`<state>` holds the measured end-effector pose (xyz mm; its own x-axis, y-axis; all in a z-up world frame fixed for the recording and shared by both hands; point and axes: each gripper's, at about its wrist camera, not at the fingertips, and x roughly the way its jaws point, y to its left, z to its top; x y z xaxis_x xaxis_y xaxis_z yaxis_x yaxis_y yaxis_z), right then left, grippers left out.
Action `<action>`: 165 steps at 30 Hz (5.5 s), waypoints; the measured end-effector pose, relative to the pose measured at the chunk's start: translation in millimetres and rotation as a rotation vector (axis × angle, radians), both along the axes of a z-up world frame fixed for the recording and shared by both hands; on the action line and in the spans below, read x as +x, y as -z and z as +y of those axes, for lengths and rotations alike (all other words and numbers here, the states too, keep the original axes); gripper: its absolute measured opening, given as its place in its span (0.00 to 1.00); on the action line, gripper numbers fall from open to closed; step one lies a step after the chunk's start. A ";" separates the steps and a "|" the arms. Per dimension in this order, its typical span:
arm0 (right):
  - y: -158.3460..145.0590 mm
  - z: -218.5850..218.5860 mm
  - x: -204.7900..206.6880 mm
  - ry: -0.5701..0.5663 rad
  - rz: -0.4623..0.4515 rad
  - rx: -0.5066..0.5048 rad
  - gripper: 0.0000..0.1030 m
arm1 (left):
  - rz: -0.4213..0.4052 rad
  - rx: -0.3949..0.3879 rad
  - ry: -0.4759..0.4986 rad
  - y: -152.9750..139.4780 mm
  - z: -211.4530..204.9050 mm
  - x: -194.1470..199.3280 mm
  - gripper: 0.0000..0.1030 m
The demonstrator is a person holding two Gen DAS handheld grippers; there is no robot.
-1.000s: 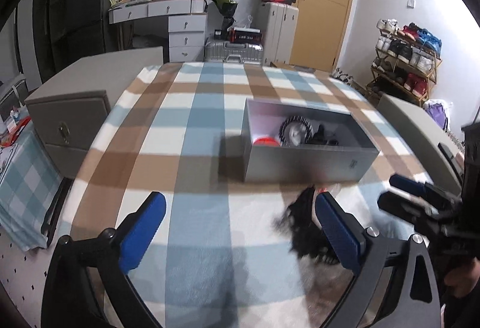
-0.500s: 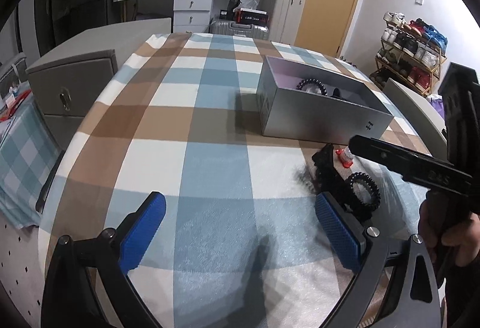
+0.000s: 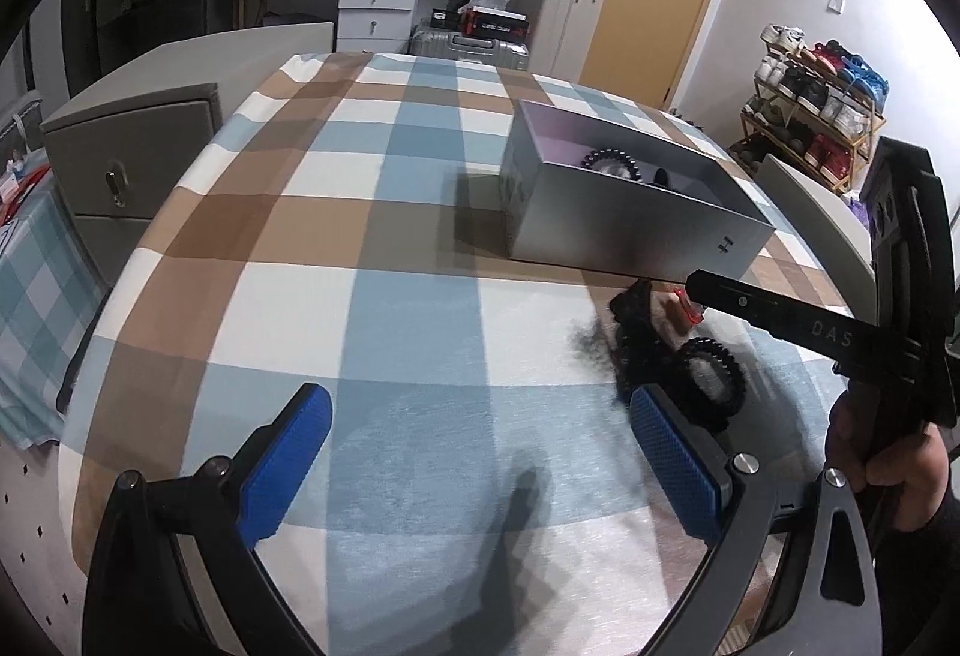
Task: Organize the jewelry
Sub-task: 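Withdraw both tools from the box back to the remaining pile, then grasp the red-and-clear hair clip with the right tool while the left tool grasps the black beaded bracelet, then carry the clip and bracelet into the grey box and open both tools, then move both tools back to the black claw clips beside the box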
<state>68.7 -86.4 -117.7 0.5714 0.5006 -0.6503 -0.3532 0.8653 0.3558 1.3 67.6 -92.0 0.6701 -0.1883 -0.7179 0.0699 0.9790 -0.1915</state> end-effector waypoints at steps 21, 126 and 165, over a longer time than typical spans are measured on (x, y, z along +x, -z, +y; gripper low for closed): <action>-16.2 -69.5 -43.1 0.065 -0.117 0.077 0.18 | 0.002 0.003 0.333 -22.9 -82.7 15.3 0.95; -49.6 -15.7 68.5 -0.087 -0.176 0.129 0.20 | -0.028 -0.027 0.291 -43.3 -54.0 124.2 0.35; -42.4 -42.3 -23.2 0.024 -0.189 0.143 0.99 | 0.002 0.006 0.173 -39.4 -35.4 58.0 0.79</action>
<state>45.5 -128.7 -75.3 0.6891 0.5644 -0.4545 -0.4047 0.8200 0.4047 59.3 32.2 -52.6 0.6265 -0.2966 -0.7208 0.2372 0.9535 -0.1862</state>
